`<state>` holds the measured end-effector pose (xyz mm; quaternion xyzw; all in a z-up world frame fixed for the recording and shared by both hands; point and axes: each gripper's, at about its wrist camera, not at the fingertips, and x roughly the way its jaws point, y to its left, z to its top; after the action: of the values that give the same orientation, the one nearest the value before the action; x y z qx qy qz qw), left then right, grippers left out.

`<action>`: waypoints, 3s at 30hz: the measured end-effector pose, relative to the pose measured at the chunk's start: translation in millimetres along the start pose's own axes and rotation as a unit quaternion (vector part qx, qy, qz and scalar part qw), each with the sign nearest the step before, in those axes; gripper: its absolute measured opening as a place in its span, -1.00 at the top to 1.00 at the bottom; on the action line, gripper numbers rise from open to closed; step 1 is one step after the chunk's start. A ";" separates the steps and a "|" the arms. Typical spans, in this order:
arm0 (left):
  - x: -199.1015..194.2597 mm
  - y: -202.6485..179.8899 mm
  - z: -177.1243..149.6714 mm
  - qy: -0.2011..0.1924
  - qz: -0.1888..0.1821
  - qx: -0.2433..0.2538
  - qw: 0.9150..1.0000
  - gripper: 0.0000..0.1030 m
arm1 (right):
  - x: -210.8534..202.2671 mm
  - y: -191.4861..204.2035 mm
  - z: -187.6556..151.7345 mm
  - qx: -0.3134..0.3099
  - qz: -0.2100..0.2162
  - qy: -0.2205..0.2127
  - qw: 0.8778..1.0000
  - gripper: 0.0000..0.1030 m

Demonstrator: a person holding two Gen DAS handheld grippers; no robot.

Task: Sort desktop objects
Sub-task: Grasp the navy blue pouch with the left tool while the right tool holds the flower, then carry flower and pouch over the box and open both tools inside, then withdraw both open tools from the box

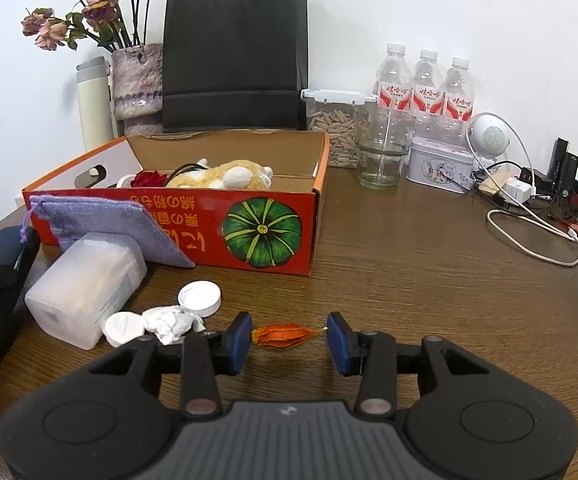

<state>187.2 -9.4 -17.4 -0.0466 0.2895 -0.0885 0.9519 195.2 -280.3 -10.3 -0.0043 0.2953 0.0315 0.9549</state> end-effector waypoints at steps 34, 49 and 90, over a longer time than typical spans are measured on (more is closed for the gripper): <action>-8.7 -21.5 111.9 -0.144 -0.054 0.007 0.988 -0.22 | -15.3 43.6 108.5 0.025 0.055 -0.139 0.988 0.22; 94.7 -23.7 142.6 -0.108 -0.027 0.019 0.994 -0.22 | 78.5 50.7 146.0 0.023 0.046 -0.107 0.993 0.22; 130.7 -26.2 123.4 -0.055 0.034 0.065 0.996 -1.00 | 134.6 47.5 133.6 0.007 -0.006 -0.009 1.000 -0.89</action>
<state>359.3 -55.9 17.5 0.0208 0.2319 -0.0721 0.9698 378.4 -221.5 24.6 0.0006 0.2873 0.0240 0.9575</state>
